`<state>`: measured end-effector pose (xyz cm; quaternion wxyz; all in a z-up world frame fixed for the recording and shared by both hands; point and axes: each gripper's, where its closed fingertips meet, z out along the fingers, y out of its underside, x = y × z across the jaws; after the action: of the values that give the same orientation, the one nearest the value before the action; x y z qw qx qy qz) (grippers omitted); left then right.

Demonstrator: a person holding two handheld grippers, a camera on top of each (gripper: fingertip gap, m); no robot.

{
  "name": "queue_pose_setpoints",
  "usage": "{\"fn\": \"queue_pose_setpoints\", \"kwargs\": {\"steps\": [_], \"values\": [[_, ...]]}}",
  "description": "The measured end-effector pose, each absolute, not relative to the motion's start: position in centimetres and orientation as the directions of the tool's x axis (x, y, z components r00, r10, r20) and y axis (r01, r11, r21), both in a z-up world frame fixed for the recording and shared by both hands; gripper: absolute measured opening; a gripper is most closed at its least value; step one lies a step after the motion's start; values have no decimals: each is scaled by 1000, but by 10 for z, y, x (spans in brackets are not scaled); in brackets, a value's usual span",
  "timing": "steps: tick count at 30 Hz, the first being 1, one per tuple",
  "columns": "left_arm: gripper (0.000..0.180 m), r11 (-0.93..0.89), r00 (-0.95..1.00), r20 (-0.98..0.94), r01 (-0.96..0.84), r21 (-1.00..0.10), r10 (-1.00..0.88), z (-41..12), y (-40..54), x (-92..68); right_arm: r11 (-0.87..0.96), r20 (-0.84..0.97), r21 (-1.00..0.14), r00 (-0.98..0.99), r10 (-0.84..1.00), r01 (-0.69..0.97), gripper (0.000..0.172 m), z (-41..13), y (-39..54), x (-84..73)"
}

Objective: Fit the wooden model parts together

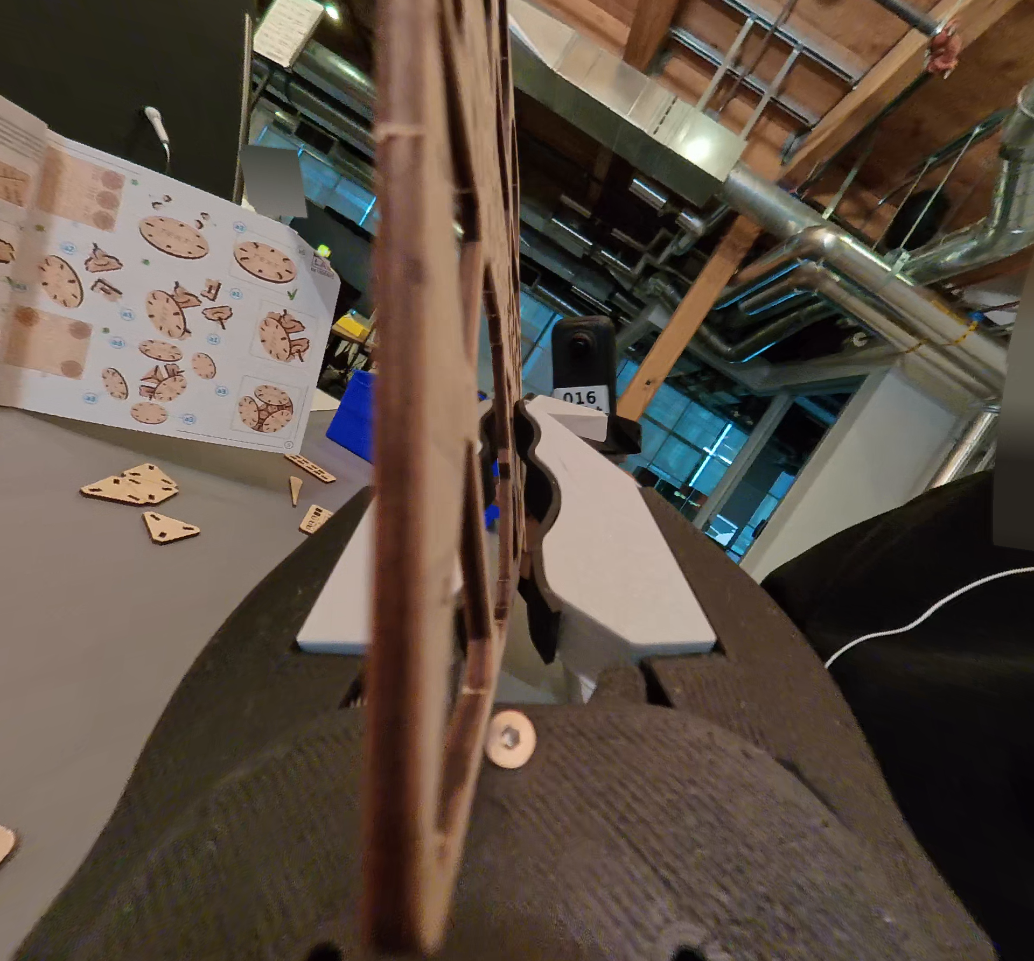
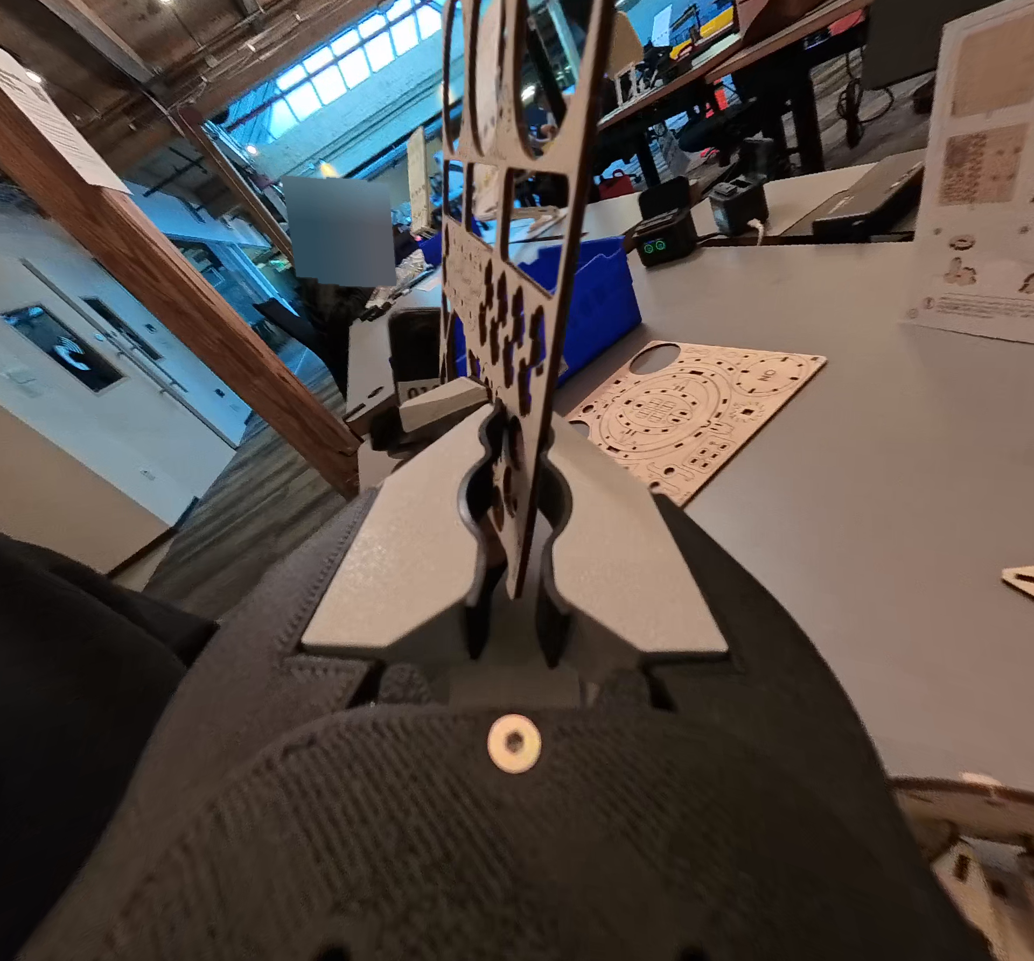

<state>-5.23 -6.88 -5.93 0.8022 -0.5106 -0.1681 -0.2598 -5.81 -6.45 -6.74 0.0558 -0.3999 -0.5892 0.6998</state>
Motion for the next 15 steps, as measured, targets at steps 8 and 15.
{"fn": "queue_pose_setpoints", "kwargs": {"steps": [8, 15], "values": [[0, 347, 839, 513, 542, -765, -181, -61, -69, -54, -299, -482, -875, -635, 604, 380, 10, -69, -64, -62], [0, 367, 803, 567, 591, -719, -181, -67, -72, -65, -273, -452, -889, -606, 655, 369, 12, -76, -66, -72]]}}
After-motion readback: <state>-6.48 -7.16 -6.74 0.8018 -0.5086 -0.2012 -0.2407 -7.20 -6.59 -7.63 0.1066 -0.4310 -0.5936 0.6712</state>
